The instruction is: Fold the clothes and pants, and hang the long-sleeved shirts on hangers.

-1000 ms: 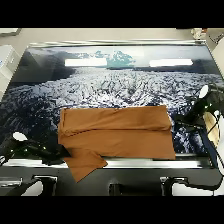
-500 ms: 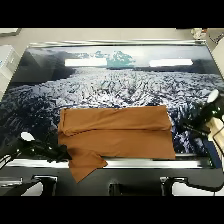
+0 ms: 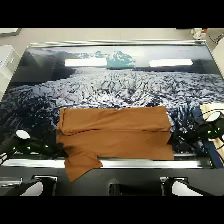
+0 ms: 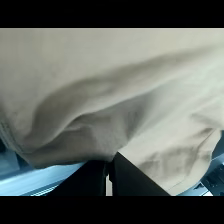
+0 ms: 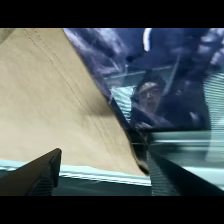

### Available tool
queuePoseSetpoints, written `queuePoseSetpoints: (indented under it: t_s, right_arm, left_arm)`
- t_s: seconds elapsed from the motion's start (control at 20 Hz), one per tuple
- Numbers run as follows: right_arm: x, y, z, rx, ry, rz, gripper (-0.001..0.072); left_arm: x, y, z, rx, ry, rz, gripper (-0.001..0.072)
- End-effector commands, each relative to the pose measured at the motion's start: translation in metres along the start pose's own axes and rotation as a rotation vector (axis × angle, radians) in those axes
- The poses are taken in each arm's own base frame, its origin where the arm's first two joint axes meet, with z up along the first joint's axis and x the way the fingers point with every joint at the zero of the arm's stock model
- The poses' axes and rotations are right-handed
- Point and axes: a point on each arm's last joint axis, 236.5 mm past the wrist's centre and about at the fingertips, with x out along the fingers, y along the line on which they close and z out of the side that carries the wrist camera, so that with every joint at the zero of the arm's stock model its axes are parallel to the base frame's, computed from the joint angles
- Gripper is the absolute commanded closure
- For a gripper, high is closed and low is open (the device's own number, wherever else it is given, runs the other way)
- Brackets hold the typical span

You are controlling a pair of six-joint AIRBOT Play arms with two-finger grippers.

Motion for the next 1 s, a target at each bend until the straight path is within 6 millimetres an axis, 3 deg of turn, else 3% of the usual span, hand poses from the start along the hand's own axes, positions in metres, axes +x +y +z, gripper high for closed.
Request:
queuePoseSetpoints:
  t_s: [0.0, 0.3, 0.5, 0.6, 0.75, 0.8, 0.9, 0.95]
  right_arm:
    - [0.006, 0.002, -0.003, -0.008, 0.001, 0.020, 0.0113]
    - [0.025, -0.009, -0.035, 0.001, 0.118, -0.001, 0.0114]
    - [0.036, -0.011, -0.038, 0.014, 0.119, 0.004, 0.0115]
    - [0.038, -0.003, -0.032, 0.023, 0.090, 0.037, 0.0160]
    - [0.048, -0.004, -0.046, 0.037, 0.132, 0.044, 0.0184]
    - [0.052, -0.005, -0.051, 0.042, 0.146, 0.046, 0.0296]
    - [0.053, -0.004, -0.052, 0.043, 0.149, 0.047, 0.0661]
    - [0.050, -0.001, -0.050, 0.041, 0.143, 0.060, 0.0666]
  left_arm:
    - [-0.011, -0.004, 0.012, 0.024, -0.032, 0.007, 0.0683]
    - [-0.013, -0.005, 0.014, 0.032, -0.038, 0.008, 0.0683]
    - [-0.013, -0.005, 0.014, 0.032, -0.038, 0.008, 0.0682]
    - [-0.013, -0.005, 0.014, 0.032, -0.037, 0.008, 0.0682]
    - [-0.013, -0.006, 0.010, 0.032, -0.024, 0.004, 0.0682]
    - [-0.013, -0.006, 0.009, 0.032, -0.018, 0.002, 0.0682]
    - [-0.013, -0.007, 0.008, 0.050, -0.017, 0.001, 0.0682]
    - [-0.014, -0.007, 0.009, 0.059, -0.018, 0.002, 0.0683]
